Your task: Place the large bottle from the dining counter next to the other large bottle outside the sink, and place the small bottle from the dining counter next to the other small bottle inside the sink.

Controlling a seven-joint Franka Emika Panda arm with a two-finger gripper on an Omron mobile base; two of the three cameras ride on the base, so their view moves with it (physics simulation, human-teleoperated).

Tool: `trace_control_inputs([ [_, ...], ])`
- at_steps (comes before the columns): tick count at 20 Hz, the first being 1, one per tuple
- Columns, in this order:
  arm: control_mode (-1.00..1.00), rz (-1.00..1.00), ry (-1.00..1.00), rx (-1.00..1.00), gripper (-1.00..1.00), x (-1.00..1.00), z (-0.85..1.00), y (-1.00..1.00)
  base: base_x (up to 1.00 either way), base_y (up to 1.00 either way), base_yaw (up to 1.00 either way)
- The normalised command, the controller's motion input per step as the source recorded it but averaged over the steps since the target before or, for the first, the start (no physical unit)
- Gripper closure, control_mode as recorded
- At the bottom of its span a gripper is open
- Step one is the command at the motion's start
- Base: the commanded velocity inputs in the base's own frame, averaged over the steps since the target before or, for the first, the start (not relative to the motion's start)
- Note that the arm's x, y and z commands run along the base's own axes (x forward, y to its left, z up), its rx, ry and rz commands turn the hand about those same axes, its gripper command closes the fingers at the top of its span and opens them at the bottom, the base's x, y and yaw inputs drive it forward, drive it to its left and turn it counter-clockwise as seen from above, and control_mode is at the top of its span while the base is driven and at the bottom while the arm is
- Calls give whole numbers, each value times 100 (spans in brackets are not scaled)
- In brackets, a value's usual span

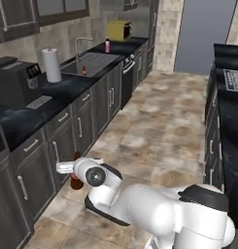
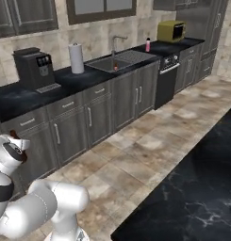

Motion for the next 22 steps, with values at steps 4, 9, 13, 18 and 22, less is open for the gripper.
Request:
trace_control_inputs([
  [4,100,0,0,0,100,0,0,0,85,3,-25],
  [9,100,0,0,0,100,0,0,0,80,16,-22],
  [13,100,0,0,0,100,0,0,0,88,5,-23],
  [18,100,0,0,0,100,0,0,0,95,1,-22],
  [22,100,0,0,0,100,0,0,0,98,0,-22],
])
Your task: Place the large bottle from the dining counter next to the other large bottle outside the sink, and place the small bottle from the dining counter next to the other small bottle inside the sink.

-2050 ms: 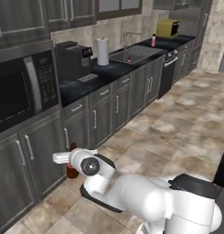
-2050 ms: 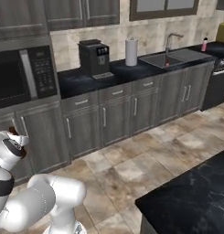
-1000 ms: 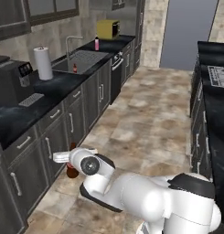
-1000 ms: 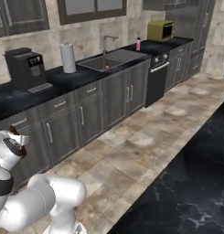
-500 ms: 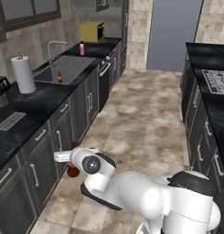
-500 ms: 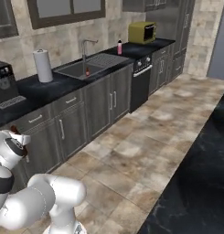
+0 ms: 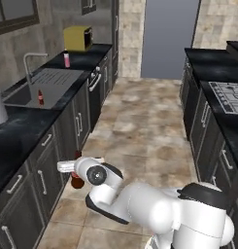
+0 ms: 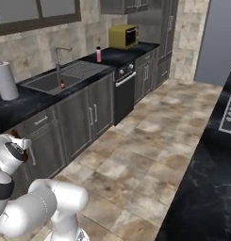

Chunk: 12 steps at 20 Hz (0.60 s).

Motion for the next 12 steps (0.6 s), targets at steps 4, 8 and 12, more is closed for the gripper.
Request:
trace_control_inputs([
  [4,100,0,0,0,100,0,0,0,98,0,-21],
  [8,100,0,0,0,100,0,0,0,94,0,-21],
  [12,100,0,0,0,100,0,0,0,88,0,-21],
])
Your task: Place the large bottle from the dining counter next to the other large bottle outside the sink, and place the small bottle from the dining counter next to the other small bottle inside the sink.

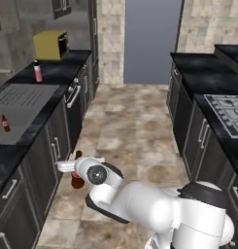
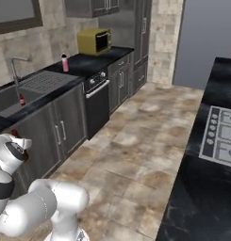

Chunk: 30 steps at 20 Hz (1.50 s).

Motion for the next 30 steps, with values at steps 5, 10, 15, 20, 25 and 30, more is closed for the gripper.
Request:
trace_control_inputs([
  [5,100,0,0,0,100,0,0,0,89,0,-20],
  [10,100,0,0,0,100,0,0,0,93,5,-20],
  [15,100,0,0,0,100,0,0,0,95,22,-18],
  [20,100,0,0,0,100,0,0,0,95,30,-16],
  [25,100,0,0,0,100,0,0,0,92,30,-15],
  [30,100,0,0,0,100,0,0,0,88,37,-13],
])
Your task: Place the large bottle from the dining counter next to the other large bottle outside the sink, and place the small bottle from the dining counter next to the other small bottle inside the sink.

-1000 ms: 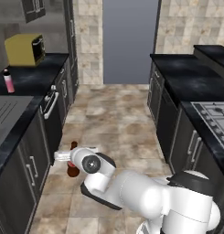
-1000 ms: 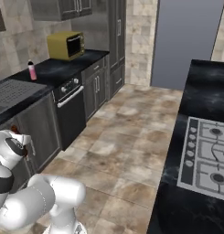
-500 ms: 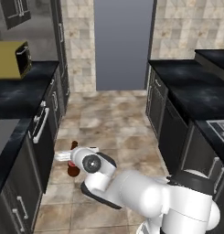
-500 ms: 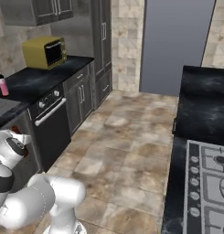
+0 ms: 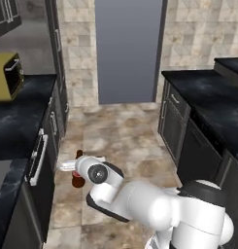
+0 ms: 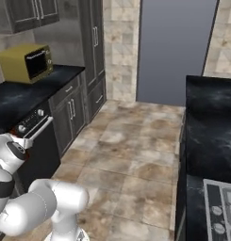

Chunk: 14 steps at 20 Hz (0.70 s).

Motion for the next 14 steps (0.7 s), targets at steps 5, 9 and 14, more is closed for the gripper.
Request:
trace_control_inputs([
  [5,100,0,0,0,100,0,0,0,74,43,-6],
  [9,100,0,0,0,100,0,0,0,26,48,7],
  [14,100,0,0,0,100,0,0,0,2,30,17],
])
